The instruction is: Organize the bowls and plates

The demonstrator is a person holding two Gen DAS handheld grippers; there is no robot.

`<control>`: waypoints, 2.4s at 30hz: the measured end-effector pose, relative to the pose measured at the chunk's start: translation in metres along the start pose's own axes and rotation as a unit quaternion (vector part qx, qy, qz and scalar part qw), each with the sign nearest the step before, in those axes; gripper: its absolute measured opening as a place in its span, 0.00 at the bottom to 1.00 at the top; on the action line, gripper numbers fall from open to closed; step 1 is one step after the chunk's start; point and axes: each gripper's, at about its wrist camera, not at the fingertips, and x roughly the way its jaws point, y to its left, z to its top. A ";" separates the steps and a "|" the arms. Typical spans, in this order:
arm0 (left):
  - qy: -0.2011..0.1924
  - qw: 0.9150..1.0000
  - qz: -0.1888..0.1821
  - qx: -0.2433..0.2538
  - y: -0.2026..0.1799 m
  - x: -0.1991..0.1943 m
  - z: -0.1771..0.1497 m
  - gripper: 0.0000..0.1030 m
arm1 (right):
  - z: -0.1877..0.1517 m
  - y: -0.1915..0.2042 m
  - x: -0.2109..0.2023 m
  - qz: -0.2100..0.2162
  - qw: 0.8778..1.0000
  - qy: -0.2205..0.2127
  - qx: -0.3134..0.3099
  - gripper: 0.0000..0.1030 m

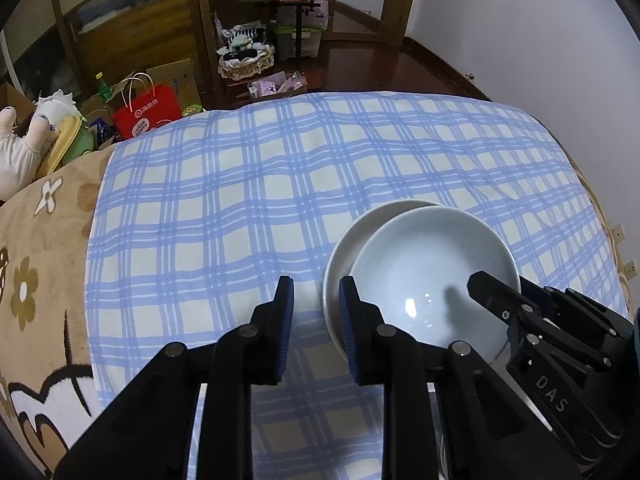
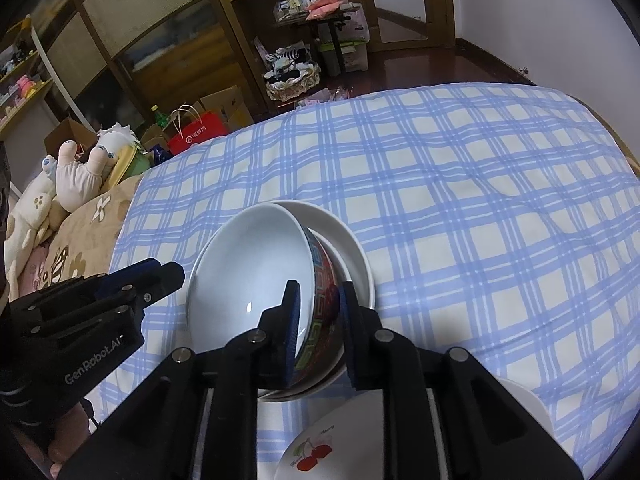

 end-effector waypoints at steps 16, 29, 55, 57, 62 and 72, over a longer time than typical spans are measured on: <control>0.009 0.999 0.042 -0.014 0.013 0.004 0.007 0.81 | 0.011 -0.021 -0.032 -0.048 0.998 -0.031 0.015 1.00; 0.050 0.998 0.023 -0.037 0.032 0.018 0.012 0.83 | 0.008 -0.054 -0.023 -0.074 0.996 0.008 0.055 1.00; 0.100 0.993 -0.002 -0.064 0.037 0.045 0.009 0.83 | -0.002 -0.053 0.001 -0.097 0.992 0.062 0.044 1.00; 0.097 0.993 0.000 -0.061 0.036 0.044 0.009 0.83 | -0.002 -0.052 0.002 -0.098 0.992 0.064 0.050 1.00; 0.086 0.995 0.010 -0.049 0.036 0.047 0.012 0.83 | -0.002 -0.052 0.003 -0.100 0.992 0.064 0.053 1.00; 0.063 0.998 0.005 -0.002 0.018 0.035 0.010 0.62 | -0.002 -0.050 0.004 -0.104 0.991 0.062 0.056 1.00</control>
